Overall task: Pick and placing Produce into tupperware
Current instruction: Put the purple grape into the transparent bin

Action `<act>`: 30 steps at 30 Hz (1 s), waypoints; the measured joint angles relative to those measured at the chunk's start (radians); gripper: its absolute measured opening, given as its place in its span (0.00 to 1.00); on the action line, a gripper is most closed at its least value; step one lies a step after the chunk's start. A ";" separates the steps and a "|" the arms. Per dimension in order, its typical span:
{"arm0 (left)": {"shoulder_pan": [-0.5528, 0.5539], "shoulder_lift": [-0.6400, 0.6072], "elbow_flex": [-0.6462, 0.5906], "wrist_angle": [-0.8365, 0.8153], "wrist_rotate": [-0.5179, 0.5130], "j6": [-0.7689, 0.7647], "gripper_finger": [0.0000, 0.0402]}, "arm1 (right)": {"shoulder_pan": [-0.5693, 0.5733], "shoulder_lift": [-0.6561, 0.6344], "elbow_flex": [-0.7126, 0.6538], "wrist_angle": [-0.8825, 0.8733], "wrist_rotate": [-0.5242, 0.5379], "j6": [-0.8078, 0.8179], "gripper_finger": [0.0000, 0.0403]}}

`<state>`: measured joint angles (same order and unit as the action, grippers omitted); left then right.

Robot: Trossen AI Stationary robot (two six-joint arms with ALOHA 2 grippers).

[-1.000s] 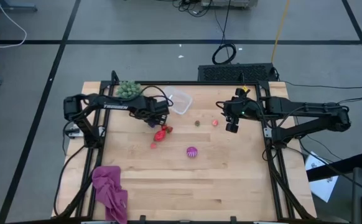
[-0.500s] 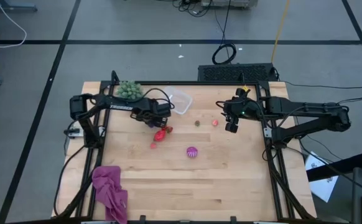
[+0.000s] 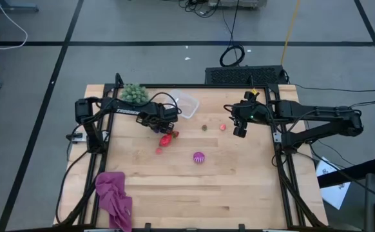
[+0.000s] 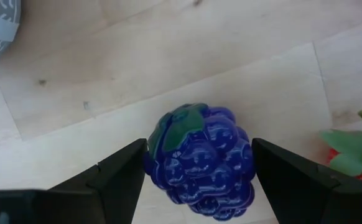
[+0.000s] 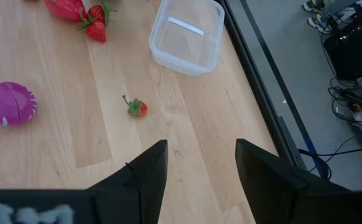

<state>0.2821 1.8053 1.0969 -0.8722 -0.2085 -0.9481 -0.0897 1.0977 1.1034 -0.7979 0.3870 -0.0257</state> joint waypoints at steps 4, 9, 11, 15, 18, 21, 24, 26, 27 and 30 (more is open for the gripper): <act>0.000 0.000 0.000 0.000 0.000 0.000 0.72 | 0.000 0.000 0.000 0.000 0.000 0.000 0.45; 0.000 -0.002 0.000 0.000 -0.002 0.013 0.60 | 0.000 0.000 0.000 0.000 0.000 0.000 0.45; 0.000 -0.002 0.001 0.000 -0.002 0.031 0.55 | 0.000 0.000 0.000 0.000 0.000 0.000 0.45; 0.000 -0.004 0.002 0.000 -0.005 0.031 0.53 | 0.000 0.000 0.000 0.000 0.000 0.000 0.45; 0.000 -0.008 0.002 -0.007 -0.003 0.034 0.57 | 0.000 0.000 0.000 0.000 0.000 0.000 0.45; 0.000 -0.027 0.000 -0.028 0.000 0.033 0.60 | 0.000 0.000 0.000 0.000 0.000 0.000 0.45; 0.000 -0.074 0.000 -0.055 -0.017 0.029 0.62 | 0.000 0.000 0.000 0.000 0.000 0.000 0.45; 0.000 -0.106 0.000 -0.064 -0.030 0.024 0.62 | 0.000 0.000 0.000 0.001 0.000 0.000 0.45; 0.000 -0.124 0.000 -0.063 -0.032 0.022 0.61 | 0.000 0.000 0.000 0.003 0.000 0.000 0.45; 0.000 -0.193 0.000 -0.051 -0.038 0.019 0.59 | 0.000 0.000 0.000 0.012 0.000 0.000 0.45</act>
<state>0.2818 1.6125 1.0973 -0.9230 -0.2468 -0.9291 -0.0895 1.0977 1.1034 -0.7859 0.3870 -0.0257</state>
